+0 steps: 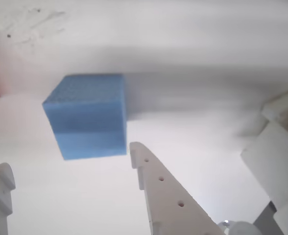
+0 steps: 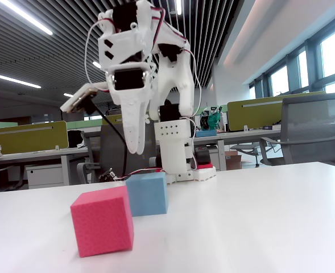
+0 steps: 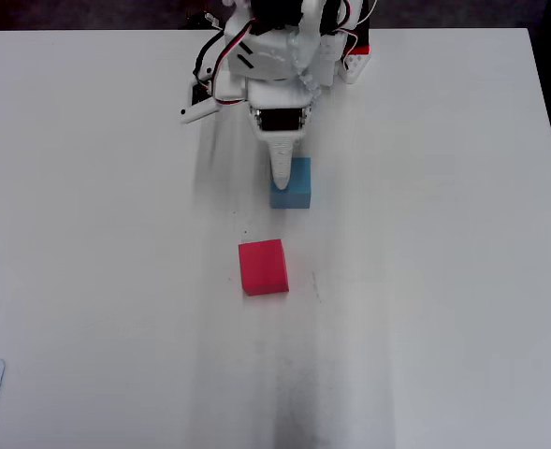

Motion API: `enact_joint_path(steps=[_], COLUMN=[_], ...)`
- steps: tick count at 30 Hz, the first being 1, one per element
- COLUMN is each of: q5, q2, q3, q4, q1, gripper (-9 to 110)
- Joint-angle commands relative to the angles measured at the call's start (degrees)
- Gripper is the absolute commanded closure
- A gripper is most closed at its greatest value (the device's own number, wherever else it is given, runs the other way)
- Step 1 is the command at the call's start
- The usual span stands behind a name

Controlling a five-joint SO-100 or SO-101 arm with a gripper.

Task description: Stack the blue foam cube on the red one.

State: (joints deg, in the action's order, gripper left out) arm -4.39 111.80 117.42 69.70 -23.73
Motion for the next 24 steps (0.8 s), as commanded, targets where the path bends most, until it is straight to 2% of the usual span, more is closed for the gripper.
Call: enact_joint_path(steps=[1,24], q5=[0.09,0.79], q2=[-0.70,-7.73], q3=[0.79,3.87], q4=[-1.49,-9.84], q1=[0.44,0.70], gripper=[70,76])
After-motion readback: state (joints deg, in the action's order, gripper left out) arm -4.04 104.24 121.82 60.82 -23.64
